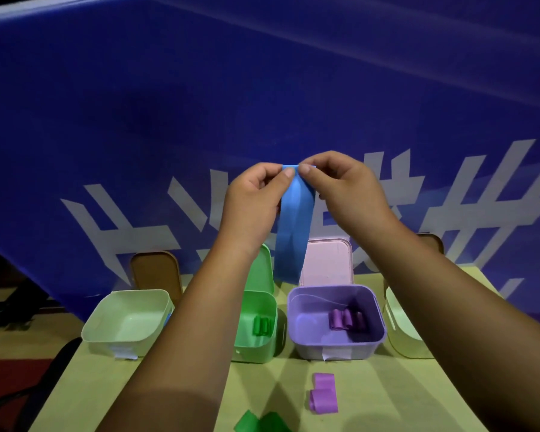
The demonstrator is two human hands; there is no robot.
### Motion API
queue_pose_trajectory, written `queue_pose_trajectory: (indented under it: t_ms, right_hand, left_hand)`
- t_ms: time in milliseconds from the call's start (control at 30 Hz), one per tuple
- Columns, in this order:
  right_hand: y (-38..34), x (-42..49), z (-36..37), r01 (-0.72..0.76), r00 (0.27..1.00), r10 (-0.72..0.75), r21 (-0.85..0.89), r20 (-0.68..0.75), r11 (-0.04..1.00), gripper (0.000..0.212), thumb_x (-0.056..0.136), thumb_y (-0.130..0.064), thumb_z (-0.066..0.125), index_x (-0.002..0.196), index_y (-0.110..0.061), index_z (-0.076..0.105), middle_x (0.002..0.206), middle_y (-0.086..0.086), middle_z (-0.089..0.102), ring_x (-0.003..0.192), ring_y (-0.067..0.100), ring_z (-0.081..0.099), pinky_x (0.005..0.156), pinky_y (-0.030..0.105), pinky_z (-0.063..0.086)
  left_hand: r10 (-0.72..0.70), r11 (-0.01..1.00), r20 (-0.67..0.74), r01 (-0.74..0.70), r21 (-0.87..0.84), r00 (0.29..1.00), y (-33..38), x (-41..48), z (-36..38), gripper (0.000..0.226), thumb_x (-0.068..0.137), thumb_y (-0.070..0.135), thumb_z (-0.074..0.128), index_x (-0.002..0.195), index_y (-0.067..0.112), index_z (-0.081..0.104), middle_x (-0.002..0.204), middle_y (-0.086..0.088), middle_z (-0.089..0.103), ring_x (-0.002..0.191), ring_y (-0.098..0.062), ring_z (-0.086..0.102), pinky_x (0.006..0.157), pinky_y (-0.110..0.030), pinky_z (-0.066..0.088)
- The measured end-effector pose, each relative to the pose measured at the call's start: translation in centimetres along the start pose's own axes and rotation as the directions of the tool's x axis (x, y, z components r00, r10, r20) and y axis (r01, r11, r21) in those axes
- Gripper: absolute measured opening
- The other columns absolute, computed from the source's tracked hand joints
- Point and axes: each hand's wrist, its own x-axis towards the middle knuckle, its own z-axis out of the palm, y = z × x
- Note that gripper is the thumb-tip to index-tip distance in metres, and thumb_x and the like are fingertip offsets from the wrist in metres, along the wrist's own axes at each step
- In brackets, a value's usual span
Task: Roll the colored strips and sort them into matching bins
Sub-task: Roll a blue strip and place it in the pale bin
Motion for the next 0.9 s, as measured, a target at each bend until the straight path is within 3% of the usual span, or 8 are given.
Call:
queue_pose_trajectory:
  t_ms: [100, 233, 333, 500, 600, 733, 900]
  right_hand:
    - [0.2, 0.3, -0.1, 0.010, 1.000, -0.010, 0.009, -0.025, 1.000, 0.011, 0.105, -0.031, 0.068, 0.105, -0.025, 0.077, 0.089, -0.016, 0.074, 0.086, -0.005, 0.068, 0.073, 0.014, 0.056]
    - [-0.1, 0.3, -0.5, 0.025, 0.999, -0.023, 0.061, -0.032, 0.998, 0.011, 0.105, -0.030, 0.067, 0.104, -0.025, 0.077, 0.086, -0.019, 0.072, 0.085, -0.005, 0.067, 0.073, 0.016, 0.056]
    - [-0.1, 0.2, -0.9, 0.031, 0.999, -0.030, 0.054, -0.019, 0.998, 0.008, 0.105, -0.035, 0.067, 0.102, -0.036, 0.075, 0.088, -0.023, 0.071, 0.093, 0.003, 0.067, 0.077, 0.023, 0.058]
    - [0.1, 0.1, -1.8, 0.043, 0.999, -0.043, 0.041, 0.004, 0.998, 0.008, 0.105, -0.035, 0.068, 0.102, -0.038, 0.075, 0.094, -0.016, 0.073, 0.094, 0.007, 0.068, 0.079, 0.027, 0.060]
    - [0.3, -0.1, -2.2, 0.034, 0.999, -0.036, 0.072, 0.023, 0.997, 0.009, 0.106, -0.030, 0.067, 0.104, -0.032, 0.075, 0.099, -0.005, 0.075, 0.096, 0.015, 0.069, 0.079, 0.029, 0.060]
    - [0.4, -0.1, -2.4, 0.018, 0.998, -0.025, 0.114, 0.054, 0.993, 0.010, 0.105, -0.027, 0.067, 0.107, -0.024, 0.077, 0.100, 0.002, 0.076, 0.096, 0.020, 0.071, 0.078, 0.028, 0.060]
    - [0.9, 0.0, -2.8, 0.005, 0.996, -0.017, 0.128, 0.093, 0.992, 0.013, 0.106, -0.027, 0.066, 0.110, -0.021, 0.077, 0.099, 0.004, 0.075, 0.094, 0.020, 0.072, 0.077, 0.029, 0.062]
  left_hand:
    - [0.015, 1.000, 0.000, -0.015, 0.002, 1.000, 0.4, -0.1, 0.2, 0.012, 0.102, 0.034, 0.072, 0.101, 0.024, 0.079, 0.091, -0.004, 0.079, 0.082, -0.020, 0.071, 0.070, -0.038, 0.058]
    - [0.011, 0.998, 0.003, -0.011, -0.066, 1.000, 1.1, -0.8, 0.5, 0.018, 0.110, 0.021, 0.060, 0.105, 0.018, 0.077, 0.088, -0.005, 0.077, 0.074, -0.014, 0.071, 0.055, -0.019, 0.050]
    - [0.012, 0.990, 0.047, -0.005, -0.139, 0.999, 0.9, -1.1, 0.6, 0.023, 0.111, 0.016, 0.057, 0.110, 0.020, 0.079, 0.100, -0.008, 0.080, 0.087, -0.020, 0.075, 0.067, -0.027, 0.058]
    - [0.069, 0.990, 0.094, -0.056, -0.131, 0.993, -0.2, -1.5, 0.9, 0.024, 0.105, 0.010, 0.065, 0.118, 0.026, 0.078, 0.117, -0.006, 0.079, 0.111, -0.029, 0.074, 0.095, -0.050, 0.060]
    - [0.037, 0.989, 0.100, -0.021, -0.150, 0.994, -0.5, -1.6, 1.5, 0.021, 0.102, 0.015, 0.070, 0.116, 0.029, 0.078, 0.114, -0.003, 0.078, 0.109, -0.023, 0.073, 0.096, -0.046, 0.061]
    - [-0.126, 0.980, 0.127, 0.143, -0.137, 0.984, -0.8, -1.4, 2.1, 0.014, 0.104, 0.020, 0.072, 0.118, 0.022, 0.074, 0.107, 0.003, 0.077, 0.100, -0.012, 0.075, 0.081, -0.032, 0.059]
    - [-0.202, 0.969, 0.159, 0.221, -0.110, 0.966, -1.6, -1.4, 2.5, 0.036, 0.097, 0.040, 0.077, 0.123, 0.016, 0.074, 0.112, -0.005, 0.079, 0.102, -0.022, 0.075, 0.087, -0.044, 0.062]
